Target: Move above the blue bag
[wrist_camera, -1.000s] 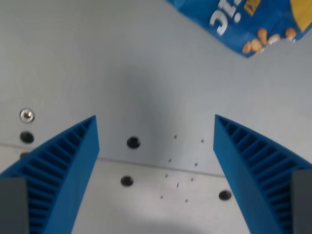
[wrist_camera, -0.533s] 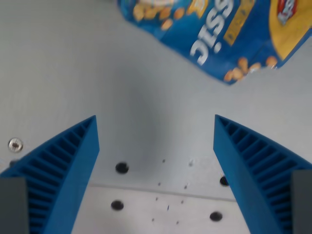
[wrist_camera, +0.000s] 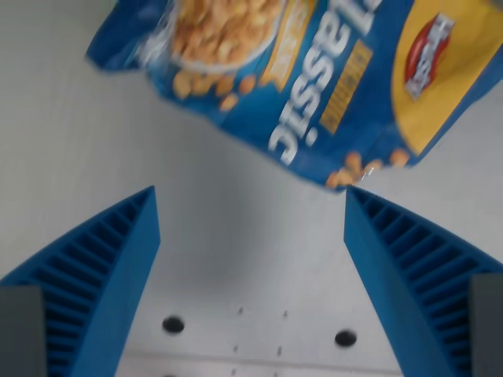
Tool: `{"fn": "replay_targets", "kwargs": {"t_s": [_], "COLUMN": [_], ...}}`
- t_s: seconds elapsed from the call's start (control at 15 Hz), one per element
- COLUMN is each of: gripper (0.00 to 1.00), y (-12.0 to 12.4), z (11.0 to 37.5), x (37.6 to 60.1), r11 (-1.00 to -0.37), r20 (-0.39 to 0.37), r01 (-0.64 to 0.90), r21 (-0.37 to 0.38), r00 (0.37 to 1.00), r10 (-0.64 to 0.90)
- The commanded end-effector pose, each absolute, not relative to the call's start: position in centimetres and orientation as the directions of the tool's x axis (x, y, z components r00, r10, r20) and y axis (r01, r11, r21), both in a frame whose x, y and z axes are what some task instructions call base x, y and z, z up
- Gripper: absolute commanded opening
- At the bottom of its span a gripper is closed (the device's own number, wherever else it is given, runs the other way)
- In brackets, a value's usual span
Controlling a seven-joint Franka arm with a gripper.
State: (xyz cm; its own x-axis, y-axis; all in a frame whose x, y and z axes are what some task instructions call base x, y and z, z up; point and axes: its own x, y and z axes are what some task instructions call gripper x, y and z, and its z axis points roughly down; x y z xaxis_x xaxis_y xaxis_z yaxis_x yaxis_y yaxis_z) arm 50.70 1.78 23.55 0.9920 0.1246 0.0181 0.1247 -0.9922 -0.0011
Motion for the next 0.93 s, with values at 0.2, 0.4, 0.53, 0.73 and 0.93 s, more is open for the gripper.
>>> {"fn": "replay_targets", "kwargs": {"t_s": [0.2, 0.4, 0.53, 0.73, 0.93], "gripper": [1.00, 1.00, 1.00, 1.00, 1.00], "y": [0.5, -0.2, -0.6, -1.1, -1.5], "z": [22.6, 22.0, 21.6, 21.1, 20.7], "x": [53.6, 55.0, 55.8, 56.8, 57.6], "r11": [-0.997, -0.998, -0.998, -0.999, -0.999], "r20": [0.006, 0.014, 0.020, 0.028, 0.029], "r01": [0.066, 0.053, 0.045, 0.034, 0.026], "r21": [0.035, 0.036, 0.036, 0.033, 0.029], "r00": [0.998, 0.998, 0.999, 0.999, 0.999], "r10": [0.066, 0.054, 0.046, 0.035, 0.027]}}
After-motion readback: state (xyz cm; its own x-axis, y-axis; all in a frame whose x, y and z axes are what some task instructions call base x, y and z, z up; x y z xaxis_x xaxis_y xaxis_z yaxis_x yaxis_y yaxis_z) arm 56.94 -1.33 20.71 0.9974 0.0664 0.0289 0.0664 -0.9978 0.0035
